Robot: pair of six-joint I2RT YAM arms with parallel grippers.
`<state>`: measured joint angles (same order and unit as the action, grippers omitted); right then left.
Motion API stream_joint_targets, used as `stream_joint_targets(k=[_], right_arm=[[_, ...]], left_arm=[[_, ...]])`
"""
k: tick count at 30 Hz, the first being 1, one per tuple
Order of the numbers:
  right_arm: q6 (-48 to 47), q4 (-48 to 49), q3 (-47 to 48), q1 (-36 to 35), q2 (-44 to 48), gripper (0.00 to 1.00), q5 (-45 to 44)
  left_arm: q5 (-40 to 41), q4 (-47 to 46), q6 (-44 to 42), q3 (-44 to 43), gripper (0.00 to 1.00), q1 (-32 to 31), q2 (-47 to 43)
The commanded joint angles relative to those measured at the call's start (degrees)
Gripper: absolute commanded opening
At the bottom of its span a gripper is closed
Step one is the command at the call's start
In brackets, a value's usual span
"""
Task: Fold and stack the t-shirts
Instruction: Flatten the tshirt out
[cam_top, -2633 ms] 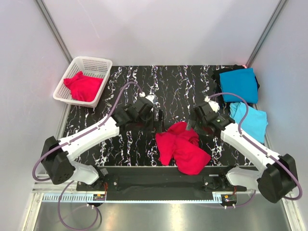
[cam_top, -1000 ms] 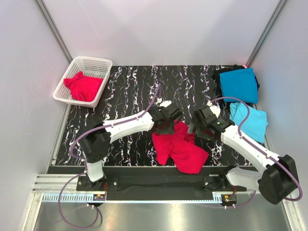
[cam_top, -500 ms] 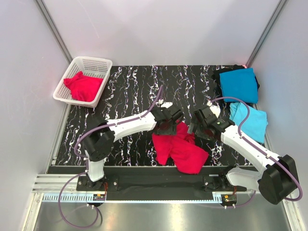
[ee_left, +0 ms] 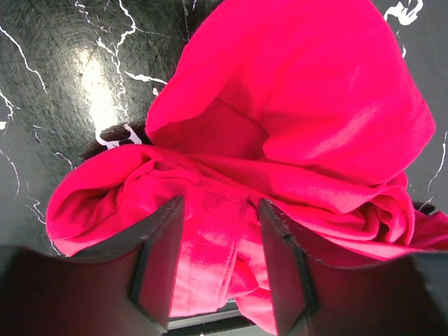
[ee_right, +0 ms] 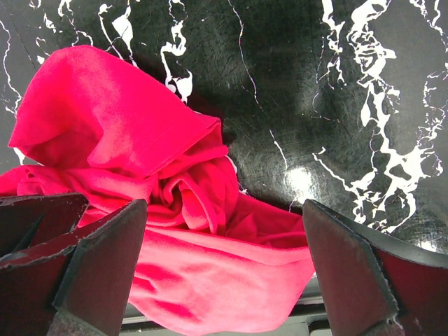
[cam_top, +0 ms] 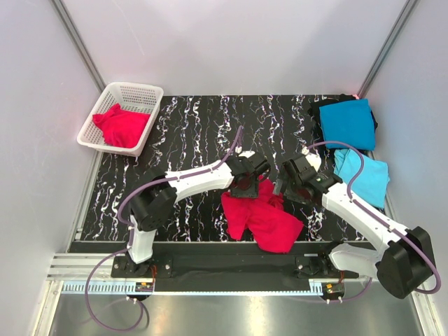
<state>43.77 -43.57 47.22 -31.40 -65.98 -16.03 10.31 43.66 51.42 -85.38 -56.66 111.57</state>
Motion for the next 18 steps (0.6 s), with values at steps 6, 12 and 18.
stream_joint_targets(k=[6,12,18], right_arm=[[0.18,-0.64,0.06,-0.16,0.68,1.00,-2.34],[0.09,-0.55,0.06,-0.16,0.23,1.00,-2.34],[0.09,-0.29,0.06,-0.15,-0.47,1.00,-2.16]], left_arm=[[1.65,-0.07,1.40,-1.54,0.27,-0.03,-0.91],[3.58,1.07,1.23,-1.98,0.05,-0.03,-2.06],[6.04,3.88,1.40,-1.89,0.00,-0.03,-4.78]])
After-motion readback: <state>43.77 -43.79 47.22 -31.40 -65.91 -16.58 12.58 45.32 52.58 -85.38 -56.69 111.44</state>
